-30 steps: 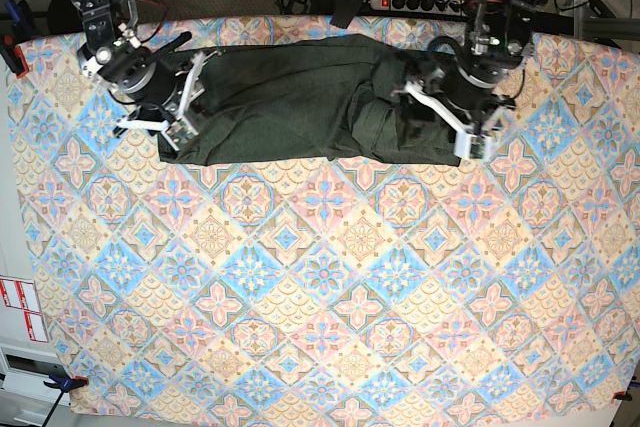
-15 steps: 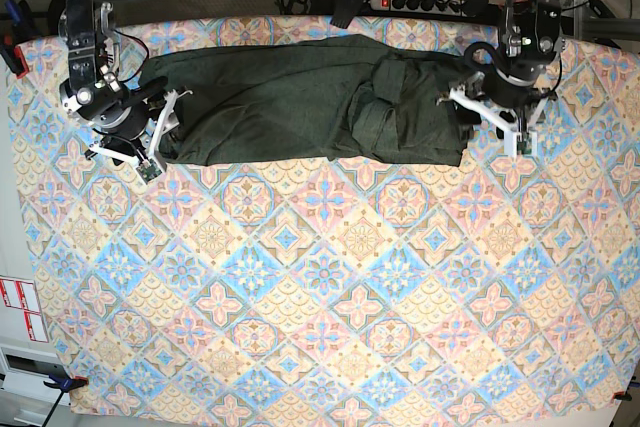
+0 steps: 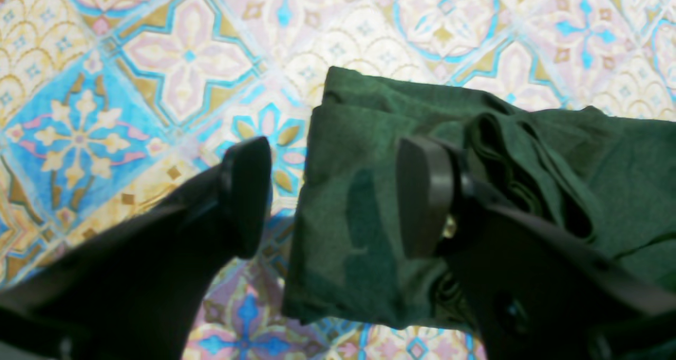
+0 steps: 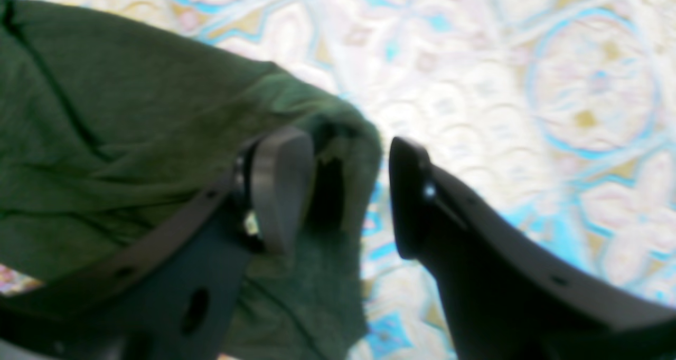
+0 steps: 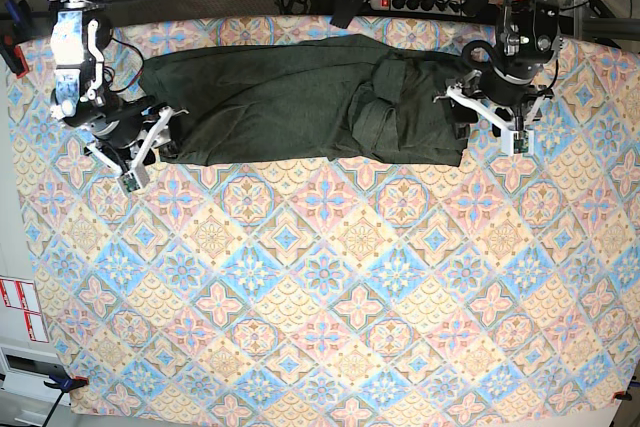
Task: Fold the T-shirt properly
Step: 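Grasp the strip end near the right gripper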
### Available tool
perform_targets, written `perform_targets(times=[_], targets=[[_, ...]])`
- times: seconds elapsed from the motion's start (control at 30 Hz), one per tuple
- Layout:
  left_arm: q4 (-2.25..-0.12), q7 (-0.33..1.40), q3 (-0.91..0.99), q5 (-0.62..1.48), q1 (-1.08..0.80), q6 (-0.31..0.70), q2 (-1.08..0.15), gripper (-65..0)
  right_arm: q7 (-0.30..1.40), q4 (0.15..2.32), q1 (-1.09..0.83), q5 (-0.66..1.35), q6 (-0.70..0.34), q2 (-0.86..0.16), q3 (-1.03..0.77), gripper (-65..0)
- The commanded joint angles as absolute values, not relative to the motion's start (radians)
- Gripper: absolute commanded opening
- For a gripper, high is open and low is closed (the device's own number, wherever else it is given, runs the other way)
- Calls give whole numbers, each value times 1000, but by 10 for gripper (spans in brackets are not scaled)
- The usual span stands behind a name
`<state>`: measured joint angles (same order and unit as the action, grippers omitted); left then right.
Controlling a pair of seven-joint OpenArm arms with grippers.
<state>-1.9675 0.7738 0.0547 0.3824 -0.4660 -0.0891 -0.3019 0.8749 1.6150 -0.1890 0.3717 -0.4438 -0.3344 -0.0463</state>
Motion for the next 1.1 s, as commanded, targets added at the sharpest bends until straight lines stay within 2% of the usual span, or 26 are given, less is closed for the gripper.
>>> perform_targets(times=[0.0, 0.27, 0.6, 1.07], targets=[[-1980, 754, 58, 384, -464, -87, -311, -275, 857, 1616, -177, 383, -449, -329, -56, -374], [-1956, 754, 58, 386, -460, -85, -311, -275, 855, 1527, -177, 383, -449, -243, -117, -373], [-1956, 754, 58, 386, -460, -82, -311, -275, 855, 1405, -110, 383, -447, -240, -117, -373], [-1956, 754, 56, 386, -461, -81, -311, -275, 866, 1408, -151, 383, -446, -245, -119, -371]])
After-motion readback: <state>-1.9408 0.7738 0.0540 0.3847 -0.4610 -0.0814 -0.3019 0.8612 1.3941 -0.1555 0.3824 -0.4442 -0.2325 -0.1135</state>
